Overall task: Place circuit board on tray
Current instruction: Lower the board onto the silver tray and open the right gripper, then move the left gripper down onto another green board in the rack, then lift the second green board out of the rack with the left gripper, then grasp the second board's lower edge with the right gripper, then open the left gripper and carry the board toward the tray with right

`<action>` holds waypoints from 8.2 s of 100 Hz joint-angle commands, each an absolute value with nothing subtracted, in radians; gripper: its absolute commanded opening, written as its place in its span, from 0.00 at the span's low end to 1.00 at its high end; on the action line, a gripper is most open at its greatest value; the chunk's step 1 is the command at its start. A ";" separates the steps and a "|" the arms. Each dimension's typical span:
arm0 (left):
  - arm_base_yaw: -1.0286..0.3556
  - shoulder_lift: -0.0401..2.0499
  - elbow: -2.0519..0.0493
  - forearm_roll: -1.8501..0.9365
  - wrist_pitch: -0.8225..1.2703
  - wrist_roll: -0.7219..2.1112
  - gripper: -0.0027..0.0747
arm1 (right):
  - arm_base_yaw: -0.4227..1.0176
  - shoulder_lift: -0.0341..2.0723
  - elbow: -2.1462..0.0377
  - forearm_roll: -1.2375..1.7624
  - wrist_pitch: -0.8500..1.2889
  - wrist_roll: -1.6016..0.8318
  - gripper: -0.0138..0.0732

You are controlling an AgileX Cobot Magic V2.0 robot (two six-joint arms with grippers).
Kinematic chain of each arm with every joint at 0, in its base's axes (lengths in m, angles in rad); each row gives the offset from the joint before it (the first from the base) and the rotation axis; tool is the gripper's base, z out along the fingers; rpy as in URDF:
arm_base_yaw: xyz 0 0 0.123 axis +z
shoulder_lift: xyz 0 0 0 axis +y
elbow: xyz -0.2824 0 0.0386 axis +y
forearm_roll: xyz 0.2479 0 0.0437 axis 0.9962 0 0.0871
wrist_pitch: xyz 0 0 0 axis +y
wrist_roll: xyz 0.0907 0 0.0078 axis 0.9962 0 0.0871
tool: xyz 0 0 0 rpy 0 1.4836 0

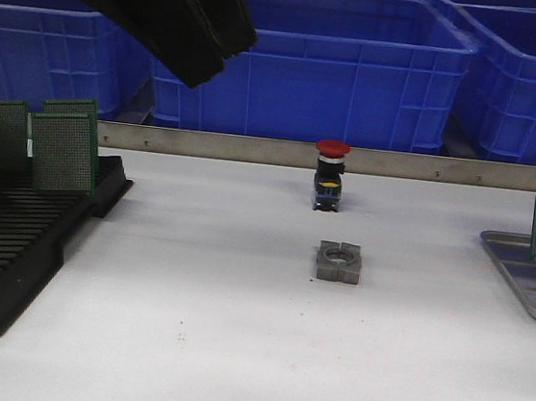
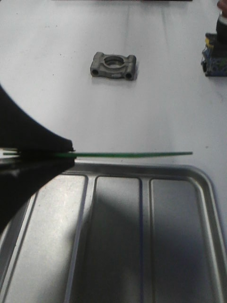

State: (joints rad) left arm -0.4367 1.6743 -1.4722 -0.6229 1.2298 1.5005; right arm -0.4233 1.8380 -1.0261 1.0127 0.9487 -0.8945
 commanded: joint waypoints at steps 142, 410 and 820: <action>-0.444 1.627 -1.503 -0.679 1.267 1.496 0.75 | -0.429 1.751 -1.056 0.997 0.853 -0.840 0.70; -0.140 1.911 -1.584 -0.200 0.972 1.523 0.53 | -0.423 1.693 -1.056 0.998 0.884 -0.840 0.69; -0.468 1.854 -1.821 -0.705 1.272 1.277 0.31 | 0.144 1.634 -1.186 1.261 1.037 -1.675 0.08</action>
